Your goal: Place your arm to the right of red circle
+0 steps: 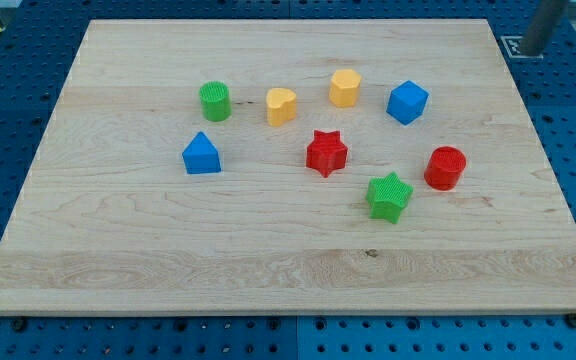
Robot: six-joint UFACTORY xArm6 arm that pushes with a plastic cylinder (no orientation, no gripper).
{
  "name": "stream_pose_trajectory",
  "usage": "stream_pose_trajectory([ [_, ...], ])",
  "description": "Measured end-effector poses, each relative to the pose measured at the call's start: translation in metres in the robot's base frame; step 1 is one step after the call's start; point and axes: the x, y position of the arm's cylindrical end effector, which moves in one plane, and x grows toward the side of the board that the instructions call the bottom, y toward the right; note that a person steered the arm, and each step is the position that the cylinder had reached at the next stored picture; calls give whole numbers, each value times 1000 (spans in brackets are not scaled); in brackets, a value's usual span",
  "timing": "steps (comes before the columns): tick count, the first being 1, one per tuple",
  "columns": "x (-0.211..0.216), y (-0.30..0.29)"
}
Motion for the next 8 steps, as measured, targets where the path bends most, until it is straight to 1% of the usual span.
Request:
stream_pose_trajectory([
  [1, 93, -5],
  [2, 102, -9],
  [3, 102, -49],
  [4, 102, -106],
  [5, 102, -116],
  [6, 109, -183],
  [7, 117, -198],
  [8, 125, -147],
])
